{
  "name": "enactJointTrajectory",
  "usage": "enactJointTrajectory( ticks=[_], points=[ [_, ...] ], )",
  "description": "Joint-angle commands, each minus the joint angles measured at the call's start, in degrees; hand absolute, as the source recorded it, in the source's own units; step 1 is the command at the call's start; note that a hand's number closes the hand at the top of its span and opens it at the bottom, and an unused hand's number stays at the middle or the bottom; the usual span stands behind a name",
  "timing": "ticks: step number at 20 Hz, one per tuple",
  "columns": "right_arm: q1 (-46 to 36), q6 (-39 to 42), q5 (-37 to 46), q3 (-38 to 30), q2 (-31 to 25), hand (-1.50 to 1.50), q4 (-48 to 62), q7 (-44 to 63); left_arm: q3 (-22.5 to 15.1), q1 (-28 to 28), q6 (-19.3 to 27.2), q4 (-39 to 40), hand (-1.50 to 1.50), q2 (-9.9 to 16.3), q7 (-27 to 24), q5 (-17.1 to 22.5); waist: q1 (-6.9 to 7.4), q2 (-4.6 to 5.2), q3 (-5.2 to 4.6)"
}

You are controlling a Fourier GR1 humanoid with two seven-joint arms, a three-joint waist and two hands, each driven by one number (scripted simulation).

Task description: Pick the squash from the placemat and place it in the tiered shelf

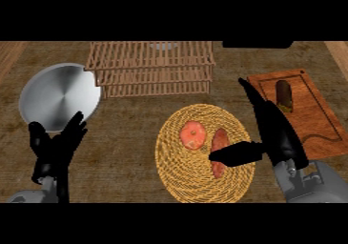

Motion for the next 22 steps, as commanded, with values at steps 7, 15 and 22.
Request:
enactJointTrajectory(
  ticks=[7,15,22],
  points=[
    [-9.39,5.75,6.15,4.19,12.00,-1.50,13.25,13.54,-0.22,-2.22,0.71,2.81,0.00,-1.80,2.23,-1.34,-0.36,0.28,-0.20],
    [-7.19,6.77,11.43,5.97,16.87,-1.50,16.44,17.16,2.39,-0.71,-1.43,4.20,0.00,-1.15,0.13,-0.33,-0.99,0.12,-0.21],
    [-7.61,7.74,18.98,6.12,22.10,-1.50,18.21,20.02,3.04,-0.88,-1.78,4.31,0.00,-1.34,0.08,-0.85,-1.13,0.07,-0.20]
  ],
)
